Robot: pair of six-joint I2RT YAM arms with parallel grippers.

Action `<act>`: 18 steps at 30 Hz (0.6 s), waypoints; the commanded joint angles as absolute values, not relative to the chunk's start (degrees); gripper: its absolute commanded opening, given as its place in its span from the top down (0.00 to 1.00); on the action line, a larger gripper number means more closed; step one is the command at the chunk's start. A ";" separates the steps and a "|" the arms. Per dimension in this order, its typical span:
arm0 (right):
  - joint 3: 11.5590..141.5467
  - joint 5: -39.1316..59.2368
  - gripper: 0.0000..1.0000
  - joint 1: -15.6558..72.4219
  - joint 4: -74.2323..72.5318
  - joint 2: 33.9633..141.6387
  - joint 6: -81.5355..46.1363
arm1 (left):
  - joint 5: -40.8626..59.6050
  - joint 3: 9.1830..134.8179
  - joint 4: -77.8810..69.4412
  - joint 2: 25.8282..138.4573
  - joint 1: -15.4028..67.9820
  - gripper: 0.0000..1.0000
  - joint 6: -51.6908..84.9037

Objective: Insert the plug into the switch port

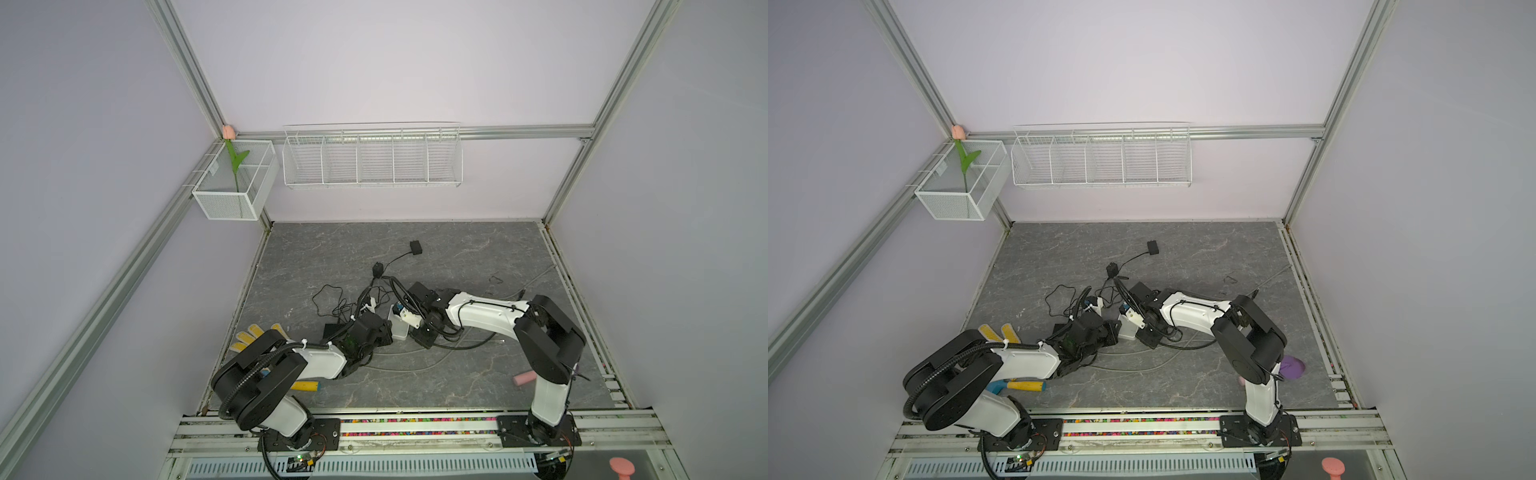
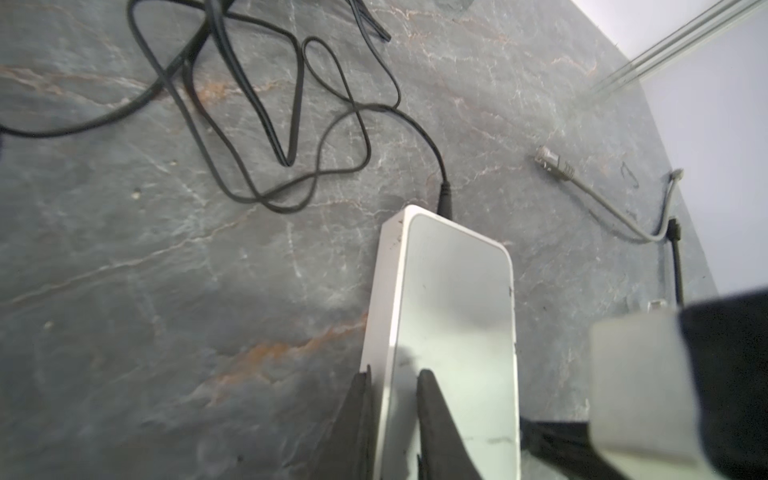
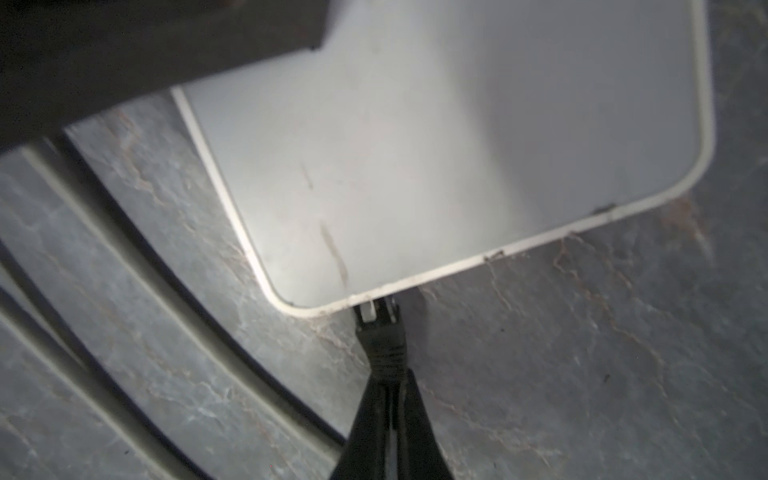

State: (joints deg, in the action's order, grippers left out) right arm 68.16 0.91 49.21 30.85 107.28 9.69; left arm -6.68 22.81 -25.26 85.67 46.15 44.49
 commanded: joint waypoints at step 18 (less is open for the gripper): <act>60.69 5.09 0.85 52.37 -2.70 100.68 16.25 | 9.23 22.39 3.62 65.35 35.39 0.75 37.60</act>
State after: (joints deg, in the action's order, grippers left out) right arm 61.78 1.13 50.57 2.57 103.59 15.05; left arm 4.89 22.37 2.04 67.92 37.39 39.59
